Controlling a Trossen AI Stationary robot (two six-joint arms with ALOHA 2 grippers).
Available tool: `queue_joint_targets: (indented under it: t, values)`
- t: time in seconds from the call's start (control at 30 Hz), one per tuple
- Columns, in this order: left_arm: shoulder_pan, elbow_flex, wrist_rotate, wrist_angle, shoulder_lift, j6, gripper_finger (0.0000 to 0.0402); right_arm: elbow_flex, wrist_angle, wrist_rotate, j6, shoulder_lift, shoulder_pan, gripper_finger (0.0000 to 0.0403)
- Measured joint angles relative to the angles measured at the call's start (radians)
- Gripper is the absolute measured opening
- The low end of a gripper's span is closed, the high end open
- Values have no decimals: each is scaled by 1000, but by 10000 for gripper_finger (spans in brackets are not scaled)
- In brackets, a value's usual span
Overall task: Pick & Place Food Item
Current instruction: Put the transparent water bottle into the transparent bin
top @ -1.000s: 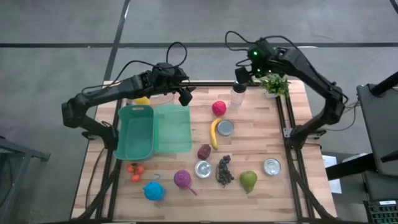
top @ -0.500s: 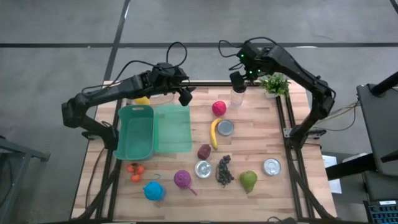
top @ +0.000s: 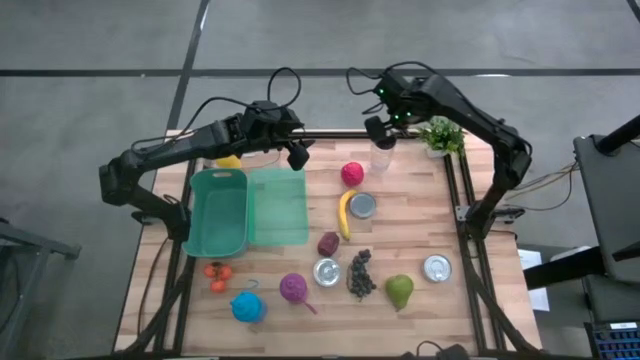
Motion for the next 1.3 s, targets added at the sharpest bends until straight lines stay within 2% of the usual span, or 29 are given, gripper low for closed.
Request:
queue_joint_targets:
  t: [0.53, 1.3]
  values:
    - [0, 0, 0, 0, 0, 0, 291, -34, 31, -6, 8, 10, 1, 382]
    - [0, 0, 0, 0, 0, -3, 291, -101, 49, -78, 53, 10, 4, 382]
